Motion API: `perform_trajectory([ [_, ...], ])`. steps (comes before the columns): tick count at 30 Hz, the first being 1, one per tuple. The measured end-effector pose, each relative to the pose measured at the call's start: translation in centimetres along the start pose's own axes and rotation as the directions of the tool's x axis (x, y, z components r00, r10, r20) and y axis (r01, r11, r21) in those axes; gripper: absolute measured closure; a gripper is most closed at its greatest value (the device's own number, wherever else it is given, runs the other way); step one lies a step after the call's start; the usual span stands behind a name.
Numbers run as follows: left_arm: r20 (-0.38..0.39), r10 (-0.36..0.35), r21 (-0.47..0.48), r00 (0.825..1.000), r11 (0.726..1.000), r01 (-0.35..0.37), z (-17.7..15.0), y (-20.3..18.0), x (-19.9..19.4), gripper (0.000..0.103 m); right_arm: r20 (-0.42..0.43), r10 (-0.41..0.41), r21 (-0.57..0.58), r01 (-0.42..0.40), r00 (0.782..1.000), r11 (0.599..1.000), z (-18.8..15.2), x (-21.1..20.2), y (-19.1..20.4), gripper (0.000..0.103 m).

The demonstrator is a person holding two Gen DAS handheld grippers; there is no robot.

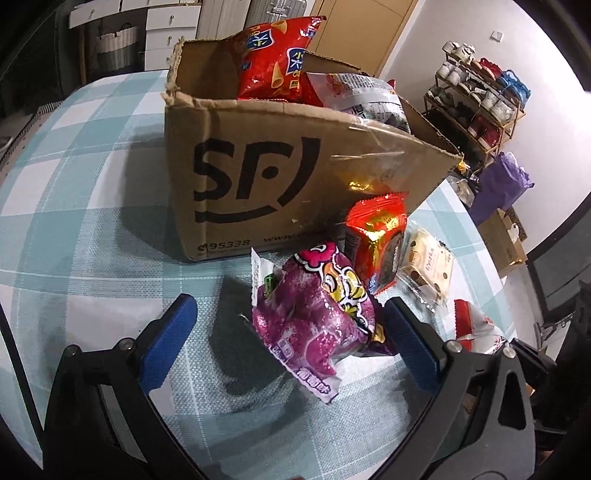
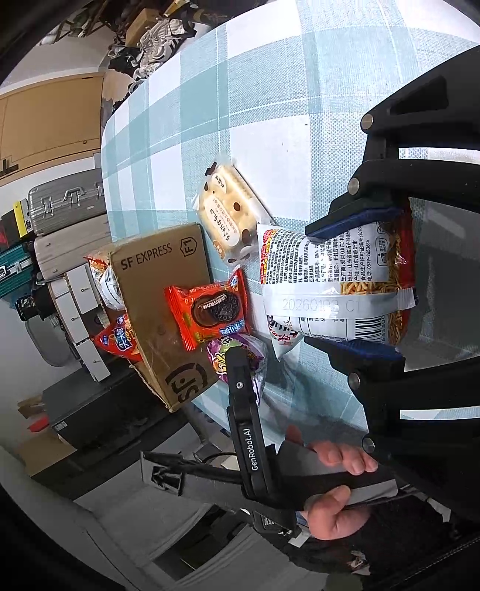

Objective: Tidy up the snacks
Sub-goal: 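Grasp the white noodle bag with the right gripper while the left grasps the purple candy bag, then lift and carry the purple candy bag and white noodle bag over the box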

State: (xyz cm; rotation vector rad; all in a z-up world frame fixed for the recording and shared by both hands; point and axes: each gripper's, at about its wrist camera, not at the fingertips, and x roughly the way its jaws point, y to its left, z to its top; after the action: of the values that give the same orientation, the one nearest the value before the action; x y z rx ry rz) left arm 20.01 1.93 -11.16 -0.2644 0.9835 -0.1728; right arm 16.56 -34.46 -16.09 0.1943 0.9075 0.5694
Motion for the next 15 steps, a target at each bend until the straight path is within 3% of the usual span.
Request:
perform_trajectory([
  [3, 0.007, -0.024, 0.011, 1.000, 1.000, 0.023, 0.1, -0.2, 0.4, 0.022, -0.001, 0.001, 0.001, -0.001, 1.000, 1.000, -0.1, 0.0, 0.0, 0.052],
  [5, 0.005, -0.043, 0.015, 0.999, 0.999, 0.043, -0.2, -0.3, 0.6, 0.044, -0.003, 0.000, 0.001, 0.000, 1.000, 1.000, -0.1, 0.1, 0.0, 0.052],
  [11, 0.032, 0.008, 0.106, 0.999, 0.994, -0.011, -0.9, -1.6, 0.5, 0.053, -0.001, -0.001, -0.004, 0.001, 1.000, 1.000, -0.2, -0.2, 0.3, 0.052],
  [15, 0.033, 0.006, 0.094, 0.999, 0.996, -0.010, -1.0, -1.2, 0.1, 0.054, 0.008, -0.005, -0.004, 0.006, 1.000, 1.000, -0.2, -0.6, 0.6, 0.052],
])
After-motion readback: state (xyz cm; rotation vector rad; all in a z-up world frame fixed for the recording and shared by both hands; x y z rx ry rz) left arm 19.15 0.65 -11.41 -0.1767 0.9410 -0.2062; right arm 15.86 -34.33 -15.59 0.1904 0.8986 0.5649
